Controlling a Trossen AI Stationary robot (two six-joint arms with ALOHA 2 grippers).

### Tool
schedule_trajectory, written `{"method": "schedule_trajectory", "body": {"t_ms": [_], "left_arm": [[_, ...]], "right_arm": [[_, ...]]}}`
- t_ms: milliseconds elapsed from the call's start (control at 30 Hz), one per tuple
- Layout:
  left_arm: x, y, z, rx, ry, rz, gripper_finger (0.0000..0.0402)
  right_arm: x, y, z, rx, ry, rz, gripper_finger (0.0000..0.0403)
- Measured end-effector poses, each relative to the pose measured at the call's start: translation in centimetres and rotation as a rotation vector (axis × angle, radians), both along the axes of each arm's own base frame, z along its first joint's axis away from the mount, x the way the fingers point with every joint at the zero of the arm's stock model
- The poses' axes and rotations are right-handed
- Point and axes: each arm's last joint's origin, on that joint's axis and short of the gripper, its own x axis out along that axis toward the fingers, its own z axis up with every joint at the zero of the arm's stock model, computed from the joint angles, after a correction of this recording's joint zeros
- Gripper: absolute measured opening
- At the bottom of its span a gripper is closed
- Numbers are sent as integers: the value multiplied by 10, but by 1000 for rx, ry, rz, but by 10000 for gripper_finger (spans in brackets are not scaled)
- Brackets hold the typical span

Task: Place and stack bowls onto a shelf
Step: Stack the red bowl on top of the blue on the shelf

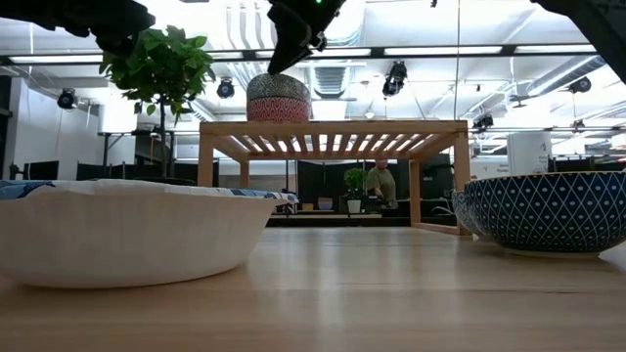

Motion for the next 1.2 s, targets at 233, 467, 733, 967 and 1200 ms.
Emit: {"method": "schedule_trajectory", "body": {"t_ms": [233, 467, 733, 967, 1200], "left_arm": [[0, 0, 0, 0, 1, 0, 75], [0, 0, -1, 1, 10, 0, 75], [0, 0, -2, -1, 20, 0, 75], [0, 0, -2, -1, 19, 0, 75], [0, 0, -2, -1, 19, 0, 75]], "right_arm": [[2, 1, 3, 13, -49, -10, 93], [15, 2, 6, 80, -224, 76, 63], [28, 1, -13, 43, -344, 92, 10], [28, 1, -24, 47, -382, 84, 9], [20, 0, -39, 36, -405, 30, 8]]}}
